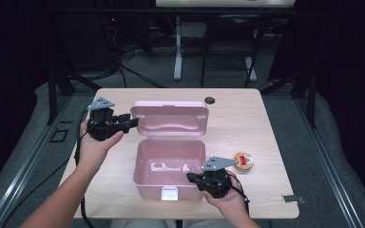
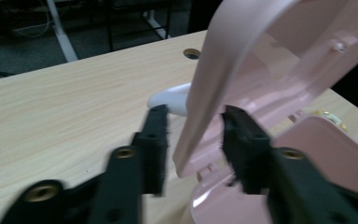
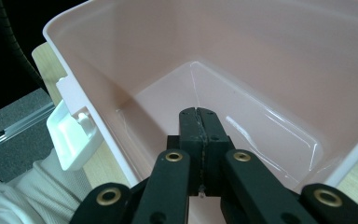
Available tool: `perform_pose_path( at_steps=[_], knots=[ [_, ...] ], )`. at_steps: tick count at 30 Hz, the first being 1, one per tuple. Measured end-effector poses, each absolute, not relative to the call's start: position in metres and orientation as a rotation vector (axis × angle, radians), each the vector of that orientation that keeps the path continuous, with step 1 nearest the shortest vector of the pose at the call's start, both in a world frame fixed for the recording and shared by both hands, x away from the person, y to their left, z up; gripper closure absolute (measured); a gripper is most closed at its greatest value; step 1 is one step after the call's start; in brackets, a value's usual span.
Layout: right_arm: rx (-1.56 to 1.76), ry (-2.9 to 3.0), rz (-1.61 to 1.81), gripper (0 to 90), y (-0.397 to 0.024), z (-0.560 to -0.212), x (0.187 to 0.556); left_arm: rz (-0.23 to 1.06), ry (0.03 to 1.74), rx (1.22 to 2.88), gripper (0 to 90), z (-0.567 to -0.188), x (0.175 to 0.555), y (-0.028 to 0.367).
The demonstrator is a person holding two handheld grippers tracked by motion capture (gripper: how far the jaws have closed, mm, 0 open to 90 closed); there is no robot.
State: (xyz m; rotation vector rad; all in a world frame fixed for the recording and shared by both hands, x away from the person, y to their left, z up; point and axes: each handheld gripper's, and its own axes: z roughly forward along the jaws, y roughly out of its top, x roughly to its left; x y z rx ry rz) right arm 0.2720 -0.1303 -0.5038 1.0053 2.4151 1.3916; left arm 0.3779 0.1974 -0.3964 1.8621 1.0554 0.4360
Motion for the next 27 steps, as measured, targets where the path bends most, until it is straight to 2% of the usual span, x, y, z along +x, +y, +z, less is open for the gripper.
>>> perform_pose_path(
  at_steps=[1,4,9,27],
  knots=[
    [1.003,2.415,1.391,90.0,-0.131,-0.504,0.272,0.423,1.060,1.860,73.6,-0.398,0.381,0.195],
    [1.004,2.414,1.395,90.0,-0.131,-0.504,0.272,0.434,1.077,1.856,80.5,-0.401,0.387,0.191],
    [1.003,2.414,1.396,90.0,-0.132,-0.504,0.271,0.478,1.085,1.867,82.5,-0.401,0.392,0.188],
    [1.015,2.413,1.402,90.0,-0.131,-0.504,0.271,0.446,1.148,1.856,83.6,-0.404,0.419,0.182]
  ],
)
